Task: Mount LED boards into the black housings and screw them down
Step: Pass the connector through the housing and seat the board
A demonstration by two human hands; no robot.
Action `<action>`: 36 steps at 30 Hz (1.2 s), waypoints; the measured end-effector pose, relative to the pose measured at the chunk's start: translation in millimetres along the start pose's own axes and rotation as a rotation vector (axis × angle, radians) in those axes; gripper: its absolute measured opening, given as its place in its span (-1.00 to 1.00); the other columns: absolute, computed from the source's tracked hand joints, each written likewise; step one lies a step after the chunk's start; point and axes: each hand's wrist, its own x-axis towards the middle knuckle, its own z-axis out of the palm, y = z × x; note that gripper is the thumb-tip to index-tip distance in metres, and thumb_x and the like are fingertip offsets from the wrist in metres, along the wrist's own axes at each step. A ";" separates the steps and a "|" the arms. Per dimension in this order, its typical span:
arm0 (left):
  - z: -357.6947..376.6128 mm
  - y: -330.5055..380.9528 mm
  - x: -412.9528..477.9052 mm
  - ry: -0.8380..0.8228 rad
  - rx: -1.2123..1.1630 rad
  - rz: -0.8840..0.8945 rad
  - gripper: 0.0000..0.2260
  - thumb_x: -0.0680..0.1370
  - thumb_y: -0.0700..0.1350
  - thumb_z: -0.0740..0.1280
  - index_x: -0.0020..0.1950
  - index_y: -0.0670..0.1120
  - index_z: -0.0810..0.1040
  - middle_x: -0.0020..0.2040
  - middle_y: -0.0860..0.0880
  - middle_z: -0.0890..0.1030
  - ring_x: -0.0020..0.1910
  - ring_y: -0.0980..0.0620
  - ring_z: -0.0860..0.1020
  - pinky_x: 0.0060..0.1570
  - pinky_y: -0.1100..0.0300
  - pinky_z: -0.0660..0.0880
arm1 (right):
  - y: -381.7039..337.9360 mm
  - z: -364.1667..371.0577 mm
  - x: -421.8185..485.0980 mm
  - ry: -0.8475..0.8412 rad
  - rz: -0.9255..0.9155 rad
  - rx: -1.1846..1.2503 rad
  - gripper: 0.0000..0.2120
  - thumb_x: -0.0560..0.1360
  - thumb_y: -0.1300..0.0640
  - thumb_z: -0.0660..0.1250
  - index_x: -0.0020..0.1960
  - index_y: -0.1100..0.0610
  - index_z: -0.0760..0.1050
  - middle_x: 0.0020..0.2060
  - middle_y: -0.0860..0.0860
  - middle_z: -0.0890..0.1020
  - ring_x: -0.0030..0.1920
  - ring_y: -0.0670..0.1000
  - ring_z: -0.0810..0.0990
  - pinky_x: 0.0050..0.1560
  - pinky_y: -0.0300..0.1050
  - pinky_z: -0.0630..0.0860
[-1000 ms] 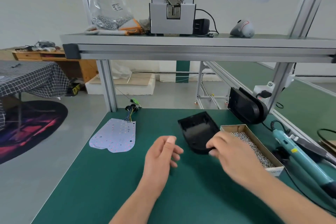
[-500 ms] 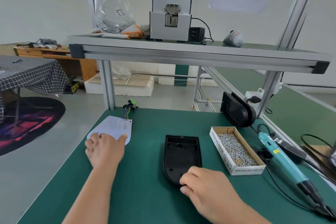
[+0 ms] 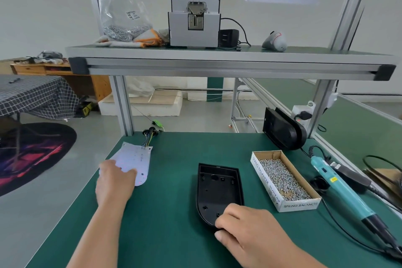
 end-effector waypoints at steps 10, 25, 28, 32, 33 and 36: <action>-4.4 -4.1 0.2 -0.423 -1.218 0.054 -0.73 0.62 -0.28 0.37 0.30 -0.08 0.62 0.28 -0.10 0.71 0.18 -0.11 0.71 0.01 0.05 0.71 | 2.9 -4.8 1.0 0.061 0.118 0.212 -0.80 0.56 -0.18 0.36 -0.01 -0.09 0.66 -0.10 -0.20 0.59 -0.30 -0.16 0.48 -0.37 -0.24 0.47; -27.5 10.6 -30.7 -1.203 -0.865 0.168 -0.28 0.25 -0.11 0.69 0.38 -0.18 0.61 0.27 -0.32 0.65 0.11 -0.31 0.70 0.05 -0.13 0.67 | 69.7 2.7 75.1 0.066 0.368 0.533 -0.15 0.60 0.34 0.35 0.72 -0.01 -0.02 0.68 -0.19 -0.03 0.67 -0.17 -0.04 0.66 -0.12 0.06; -28.1 11.5 -32.5 -1.224 -0.875 0.171 -0.30 0.29 -0.14 0.65 0.40 -0.23 0.58 0.26 -0.34 0.64 0.09 -0.31 0.69 0.06 -0.12 0.67 | 67.1 9.1 87.6 0.004 0.196 0.661 -0.33 0.58 0.45 0.29 0.62 0.08 0.30 0.66 -0.07 0.19 0.67 -0.10 0.10 0.66 -0.08 0.11; -24.8 12.9 -34.0 -1.217 -0.891 0.173 -0.27 0.30 -0.13 0.66 0.43 -0.24 0.55 0.27 -0.35 0.63 0.07 -0.28 0.68 0.07 -0.08 0.65 | 48.3 23.0 91.6 -0.112 0.154 0.810 -0.57 0.66 0.30 0.28 0.45 -0.04 0.52 0.39 -0.13 0.59 0.43 -0.01 0.53 0.46 0.14 0.43; -24.1 13.7 -35.0 -1.219 -0.893 0.181 -0.27 0.29 -0.11 0.69 0.42 -0.23 0.56 0.25 -0.33 0.64 0.06 -0.27 0.68 0.05 -0.07 0.65 | 45.1 26.6 91.6 -0.117 0.167 0.811 -0.63 0.66 0.22 0.30 0.39 -0.09 0.54 0.31 -0.13 0.64 0.34 -0.01 0.59 0.39 0.12 0.48; -22.1 16.4 -38.6 -1.258 -0.854 0.195 -0.33 0.29 -0.10 0.70 0.33 -0.24 0.59 0.17 -0.31 0.66 -0.02 -0.24 0.69 -0.03 -0.01 0.65 | 38.9 32.2 96.4 -0.014 0.296 0.817 -0.70 0.60 0.09 0.33 0.31 -0.11 0.52 0.11 -0.21 0.68 0.06 -0.13 0.64 0.14 -0.05 0.57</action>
